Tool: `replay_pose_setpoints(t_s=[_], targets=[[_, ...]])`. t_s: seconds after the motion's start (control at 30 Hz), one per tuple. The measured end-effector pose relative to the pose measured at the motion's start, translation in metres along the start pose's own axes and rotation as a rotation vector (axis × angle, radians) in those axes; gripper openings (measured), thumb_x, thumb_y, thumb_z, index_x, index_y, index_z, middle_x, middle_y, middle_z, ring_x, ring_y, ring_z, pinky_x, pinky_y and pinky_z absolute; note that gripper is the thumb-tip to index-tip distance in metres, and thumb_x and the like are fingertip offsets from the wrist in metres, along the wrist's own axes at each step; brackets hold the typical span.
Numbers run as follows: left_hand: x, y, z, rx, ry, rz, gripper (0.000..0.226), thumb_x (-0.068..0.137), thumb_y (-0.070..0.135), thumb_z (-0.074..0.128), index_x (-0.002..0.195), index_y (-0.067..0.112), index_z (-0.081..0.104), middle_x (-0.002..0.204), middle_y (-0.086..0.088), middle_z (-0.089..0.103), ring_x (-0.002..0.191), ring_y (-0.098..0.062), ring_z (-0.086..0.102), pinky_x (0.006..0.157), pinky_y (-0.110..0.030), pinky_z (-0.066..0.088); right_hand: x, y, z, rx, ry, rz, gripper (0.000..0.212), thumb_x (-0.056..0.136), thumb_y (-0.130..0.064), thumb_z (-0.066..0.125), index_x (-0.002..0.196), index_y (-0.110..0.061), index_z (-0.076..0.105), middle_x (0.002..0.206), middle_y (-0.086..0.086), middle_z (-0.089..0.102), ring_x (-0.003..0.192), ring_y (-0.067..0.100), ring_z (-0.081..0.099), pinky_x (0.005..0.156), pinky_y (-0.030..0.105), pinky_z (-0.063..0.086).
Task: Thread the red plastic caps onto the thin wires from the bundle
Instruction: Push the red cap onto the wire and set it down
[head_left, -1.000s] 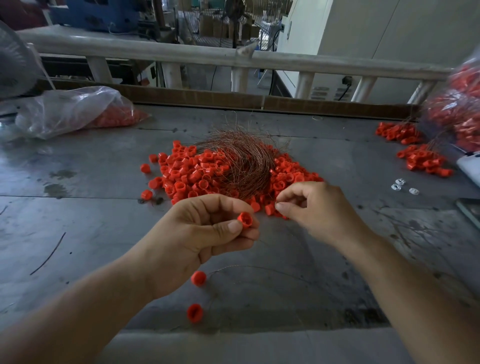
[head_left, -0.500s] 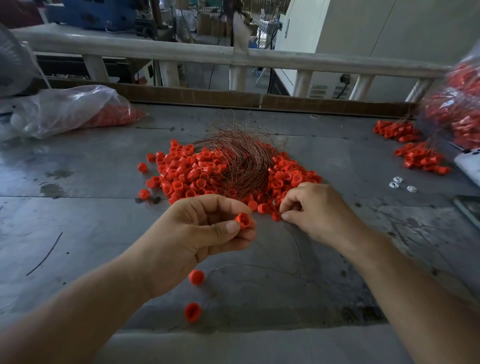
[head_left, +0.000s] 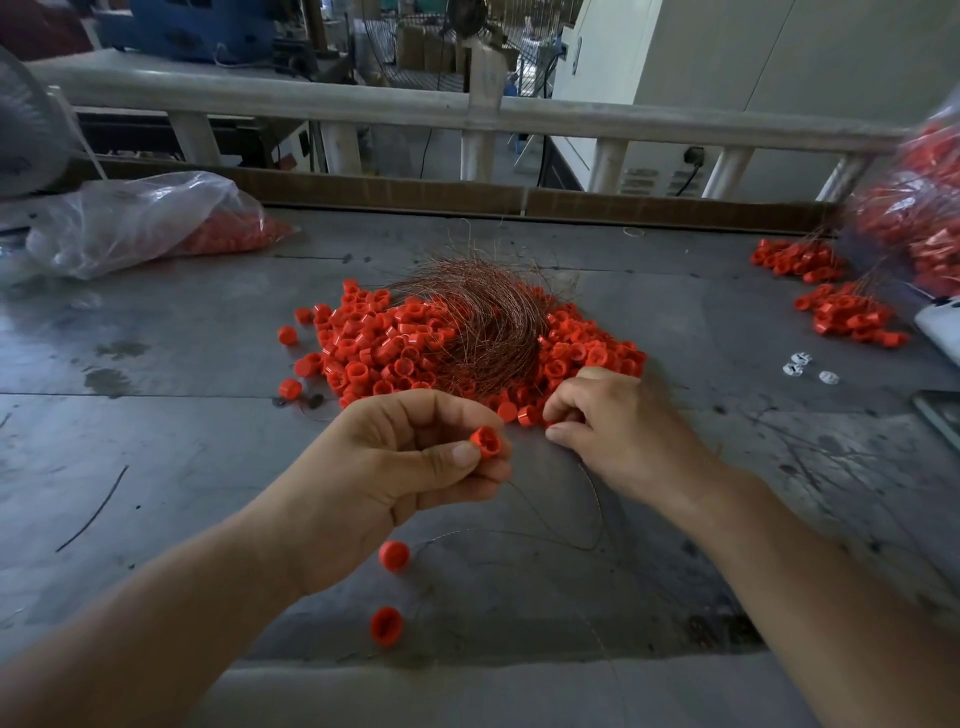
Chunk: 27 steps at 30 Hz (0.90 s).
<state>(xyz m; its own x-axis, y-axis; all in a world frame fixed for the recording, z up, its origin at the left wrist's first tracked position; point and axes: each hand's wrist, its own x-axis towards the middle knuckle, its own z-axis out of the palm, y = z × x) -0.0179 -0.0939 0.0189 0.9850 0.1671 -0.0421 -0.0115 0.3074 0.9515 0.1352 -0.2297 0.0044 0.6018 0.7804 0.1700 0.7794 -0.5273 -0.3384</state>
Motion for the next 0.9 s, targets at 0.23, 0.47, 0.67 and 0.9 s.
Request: replay_pose_setpoints(t_s=[0.23,0.47,0.67,0.9], targets=[[-0.001,0.000,-0.001,0.010,-0.005,0.003,0.015,0.067,0.004,0.067,0.079,0.011,0.075,0.080,-0.010,0.071,0.075,-0.018,0.069,0.064,-0.021,0.054,-0.002,-0.003,-0.016,0.519,0.086,0.110,0.023,0.094,-0.011,0.047,0.077,-0.019,0.060,0.069,-0.006,0.062,0.059,0.001,0.060,0.052,0.008,0.040],[0.001,0.001,0.001,0.039,0.051,0.011,0.024,0.064,0.003,0.059,0.079,0.013,0.075,0.078,-0.009,0.072,0.072,-0.017,0.069,0.063,-0.020,0.054,-0.011,-0.022,-0.016,1.060,-0.119,0.048,0.033,0.091,0.003,0.045,0.080,-0.020,0.066,0.065,-0.008,0.063,0.063,0.003,0.059,0.056,0.015,0.047],[0.000,0.000,0.000,0.047,0.074,0.030,0.027,0.062,0.005,0.060,0.081,0.015,0.076,0.077,-0.008,0.073,0.071,-0.016,0.070,0.061,-0.020,0.054,-0.016,-0.026,-0.017,1.126,-0.161,0.002,0.031,0.088,0.003,0.049,0.083,-0.022,0.067,0.070,-0.004,0.064,0.066,0.006,0.062,0.059,0.015,0.048],[0.000,0.000,0.002,0.071,0.101,0.016,0.024,0.061,0.006,0.061,0.078,0.013,0.075,0.076,-0.009,0.072,0.069,-0.017,0.069,0.060,-0.020,0.054,-0.018,-0.031,-0.017,1.117,-0.162,-0.024,0.015,0.071,-0.023,0.063,0.086,-0.019,0.066,0.073,-0.002,0.063,0.069,0.007,0.062,0.062,0.016,0.049]])
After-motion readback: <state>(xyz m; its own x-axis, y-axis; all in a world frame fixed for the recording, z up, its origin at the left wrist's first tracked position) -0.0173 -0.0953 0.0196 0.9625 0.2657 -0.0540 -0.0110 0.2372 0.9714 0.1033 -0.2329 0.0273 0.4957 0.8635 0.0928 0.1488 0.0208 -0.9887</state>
